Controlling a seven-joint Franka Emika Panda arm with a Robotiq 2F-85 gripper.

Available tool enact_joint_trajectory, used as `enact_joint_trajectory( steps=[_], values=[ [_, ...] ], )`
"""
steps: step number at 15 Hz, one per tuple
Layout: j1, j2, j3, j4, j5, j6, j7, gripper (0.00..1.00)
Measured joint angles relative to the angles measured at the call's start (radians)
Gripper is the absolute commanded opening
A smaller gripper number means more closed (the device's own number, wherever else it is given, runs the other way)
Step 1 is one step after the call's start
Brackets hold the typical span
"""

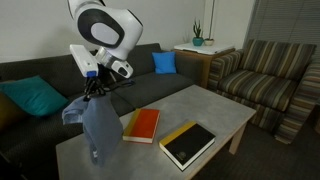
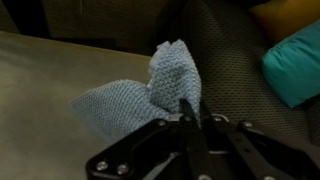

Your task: Unfold the towel

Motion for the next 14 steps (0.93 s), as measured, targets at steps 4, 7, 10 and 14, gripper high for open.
enact_joint_trajectory(
  steps=[4,7,10,14],
  values=[
    [0.117,0.021,-0.135,0.06,-0.11,0.008,0.007,0.02],
    [0.166,0.057,-0.195,0.112,-0.184,0.041,0.009,0.02],
    [0.182,0.112,-0.209,0.162,-0.224,0.085,0.009,0.02],
    [0.215,0.185,-0.238,0.212,-0.278,0.212,0.026,0.02]
  ],
)
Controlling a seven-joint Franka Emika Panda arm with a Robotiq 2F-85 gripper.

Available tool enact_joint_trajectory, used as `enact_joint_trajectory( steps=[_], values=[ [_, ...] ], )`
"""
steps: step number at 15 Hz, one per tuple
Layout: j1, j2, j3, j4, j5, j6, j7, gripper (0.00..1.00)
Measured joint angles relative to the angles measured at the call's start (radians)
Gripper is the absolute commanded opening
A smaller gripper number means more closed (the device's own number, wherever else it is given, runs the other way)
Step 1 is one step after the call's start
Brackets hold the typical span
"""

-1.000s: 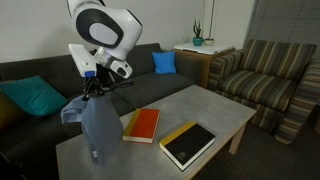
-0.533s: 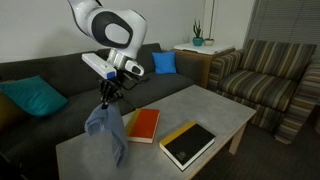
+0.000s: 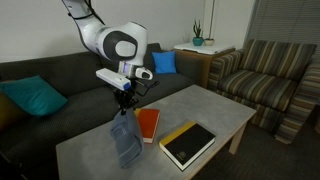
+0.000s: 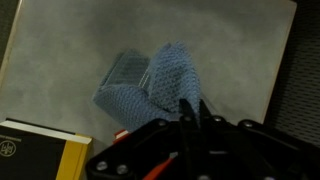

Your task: Unfold the towel

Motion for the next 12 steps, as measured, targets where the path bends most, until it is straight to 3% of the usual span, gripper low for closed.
enact_joint_trajectory(
  steps=[1,2,3,5,12],
  values=[
    [0.008,0.014,-0.008,0.01,-0.011,0.041,0.012,0.04],
    [0.015,0.026,-0.016,0.019,-0.018,0.076,0.022,0.34],
    [0.02,0.036,-0.023,0.031,-0.025,0.106,0.032,0.35],
    [0.025,0.049,-0.039,0.054,-0.036,0.148,0.047,0.47],
    [0.081,0.052,-0.136,0.106,-0.091,0.327,0.159,0.96]
  ],
)
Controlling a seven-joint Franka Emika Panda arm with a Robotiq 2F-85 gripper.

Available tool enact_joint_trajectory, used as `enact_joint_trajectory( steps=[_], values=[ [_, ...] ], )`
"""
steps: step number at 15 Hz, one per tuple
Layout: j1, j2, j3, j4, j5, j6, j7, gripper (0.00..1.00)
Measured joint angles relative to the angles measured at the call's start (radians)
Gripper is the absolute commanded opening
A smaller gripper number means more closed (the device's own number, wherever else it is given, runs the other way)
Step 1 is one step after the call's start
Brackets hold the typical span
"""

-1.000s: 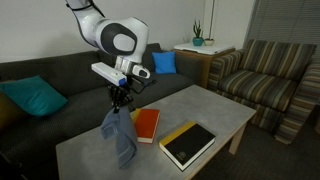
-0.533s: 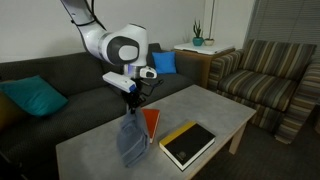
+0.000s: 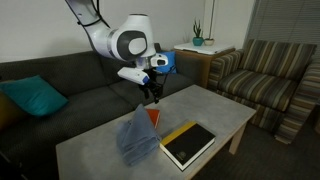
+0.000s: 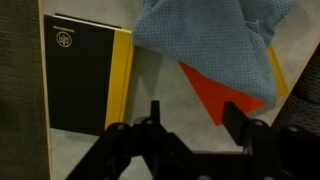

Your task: Unfold the towel

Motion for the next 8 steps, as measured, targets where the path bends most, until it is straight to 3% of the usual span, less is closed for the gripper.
enact_joint_trajectory(
  steps=[3,8],
  values=[
    [0.039,-0.003,-0.019,-0.013,0.002,-0.01,0.086,1.0],
    [0.072,-0.008,0.001,-0.087,0.048,-0.15,0.228,1.0]
  ],
)
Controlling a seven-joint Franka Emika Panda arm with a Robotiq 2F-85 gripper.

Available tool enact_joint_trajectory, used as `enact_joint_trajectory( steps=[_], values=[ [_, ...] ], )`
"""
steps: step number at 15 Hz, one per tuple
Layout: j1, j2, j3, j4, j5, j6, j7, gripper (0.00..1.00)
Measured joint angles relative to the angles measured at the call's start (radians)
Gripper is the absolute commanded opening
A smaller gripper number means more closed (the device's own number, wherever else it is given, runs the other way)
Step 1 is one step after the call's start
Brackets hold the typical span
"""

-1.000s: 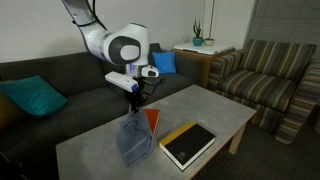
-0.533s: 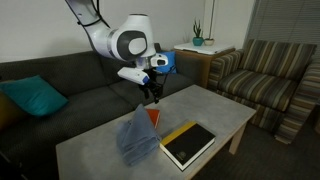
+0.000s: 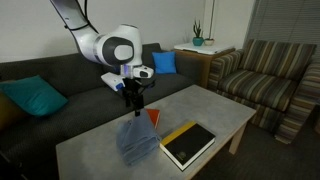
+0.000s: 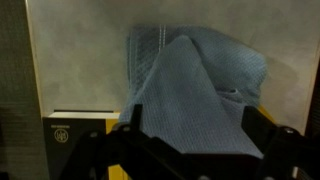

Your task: Unfold the towel

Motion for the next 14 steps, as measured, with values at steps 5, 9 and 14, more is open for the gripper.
enact_joint_trajectory(
  steps=[5,9,14],
  values=[
    [-0.045,0.022,0.073,-0.058,0.093,-0.018,-0.013,0.66],
    [-0.091,0.088,0.135,-0.063,0.132,0.089,-0.07,0.38],
    [-0.124,0.182,0.185,-0.058,0.133,0.28,-0.125,0.04]
  ],
)
